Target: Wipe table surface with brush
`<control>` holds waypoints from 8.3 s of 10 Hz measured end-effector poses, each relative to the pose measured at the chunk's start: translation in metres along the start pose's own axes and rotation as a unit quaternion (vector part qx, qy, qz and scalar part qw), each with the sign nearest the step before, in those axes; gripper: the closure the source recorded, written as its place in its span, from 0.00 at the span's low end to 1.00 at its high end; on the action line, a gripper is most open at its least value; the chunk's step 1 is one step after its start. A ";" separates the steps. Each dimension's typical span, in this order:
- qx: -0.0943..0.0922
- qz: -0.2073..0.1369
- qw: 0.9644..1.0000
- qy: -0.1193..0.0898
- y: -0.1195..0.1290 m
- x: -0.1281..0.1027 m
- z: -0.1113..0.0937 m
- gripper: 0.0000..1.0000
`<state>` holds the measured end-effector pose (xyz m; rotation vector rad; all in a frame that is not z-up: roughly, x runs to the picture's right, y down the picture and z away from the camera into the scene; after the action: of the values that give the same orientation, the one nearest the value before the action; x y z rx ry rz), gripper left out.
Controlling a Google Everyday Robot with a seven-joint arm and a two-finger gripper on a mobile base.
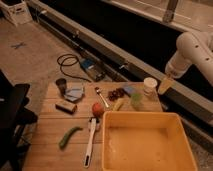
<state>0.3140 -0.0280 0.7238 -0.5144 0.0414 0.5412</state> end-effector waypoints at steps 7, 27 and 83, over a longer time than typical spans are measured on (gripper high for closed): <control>0.000 0.000 1.000 0.000 0.000 0.000 0.000 0.20; -0.035 -0.116 0.991 -0.052 0.068 -0.079 -0.007 0.20; -0.137 -0.725 0.674 -0.031 0.373 -0.241 0.164 0.20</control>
<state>-0.0960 0.2078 0.7375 -0.6540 -0.5036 -1.0491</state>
